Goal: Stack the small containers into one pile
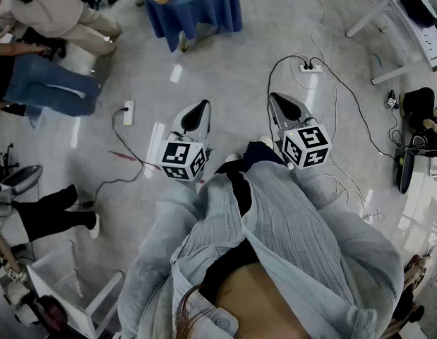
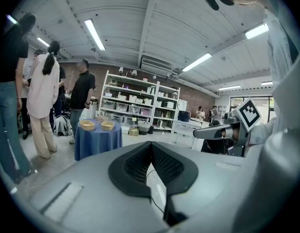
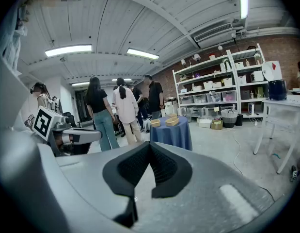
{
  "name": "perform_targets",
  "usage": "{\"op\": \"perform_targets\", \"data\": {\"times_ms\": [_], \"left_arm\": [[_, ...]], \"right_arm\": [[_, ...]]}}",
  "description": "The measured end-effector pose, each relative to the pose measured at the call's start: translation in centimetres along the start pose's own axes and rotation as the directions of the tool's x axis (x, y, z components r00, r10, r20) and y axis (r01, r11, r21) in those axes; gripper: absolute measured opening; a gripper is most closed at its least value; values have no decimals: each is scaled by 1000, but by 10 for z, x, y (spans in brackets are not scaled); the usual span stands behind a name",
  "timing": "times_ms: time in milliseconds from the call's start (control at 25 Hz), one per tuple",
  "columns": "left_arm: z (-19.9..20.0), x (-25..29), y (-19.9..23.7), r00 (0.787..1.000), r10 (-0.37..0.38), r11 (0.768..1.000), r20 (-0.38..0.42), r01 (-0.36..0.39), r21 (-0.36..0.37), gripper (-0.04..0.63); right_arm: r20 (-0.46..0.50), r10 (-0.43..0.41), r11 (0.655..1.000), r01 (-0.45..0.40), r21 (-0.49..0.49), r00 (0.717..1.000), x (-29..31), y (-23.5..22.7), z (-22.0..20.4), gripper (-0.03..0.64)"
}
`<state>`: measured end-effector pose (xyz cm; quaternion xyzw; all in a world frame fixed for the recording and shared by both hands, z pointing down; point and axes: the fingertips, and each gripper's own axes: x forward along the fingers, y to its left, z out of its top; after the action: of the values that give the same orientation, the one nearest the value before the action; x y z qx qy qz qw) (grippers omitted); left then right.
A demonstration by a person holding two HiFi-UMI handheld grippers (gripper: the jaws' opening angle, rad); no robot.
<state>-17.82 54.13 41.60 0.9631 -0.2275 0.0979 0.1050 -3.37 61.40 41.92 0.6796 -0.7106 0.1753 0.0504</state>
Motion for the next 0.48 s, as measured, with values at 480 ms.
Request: {"op": "perform_targets", "data": {"times_ms": [480], "left_arm": [[-6, -11, 3, 1000, 6, 1000, -1, -6, -5, 8]], "right_arm": [[2, 34, 998, -34, -60, 999, 4, 24, -1, 2]]}}
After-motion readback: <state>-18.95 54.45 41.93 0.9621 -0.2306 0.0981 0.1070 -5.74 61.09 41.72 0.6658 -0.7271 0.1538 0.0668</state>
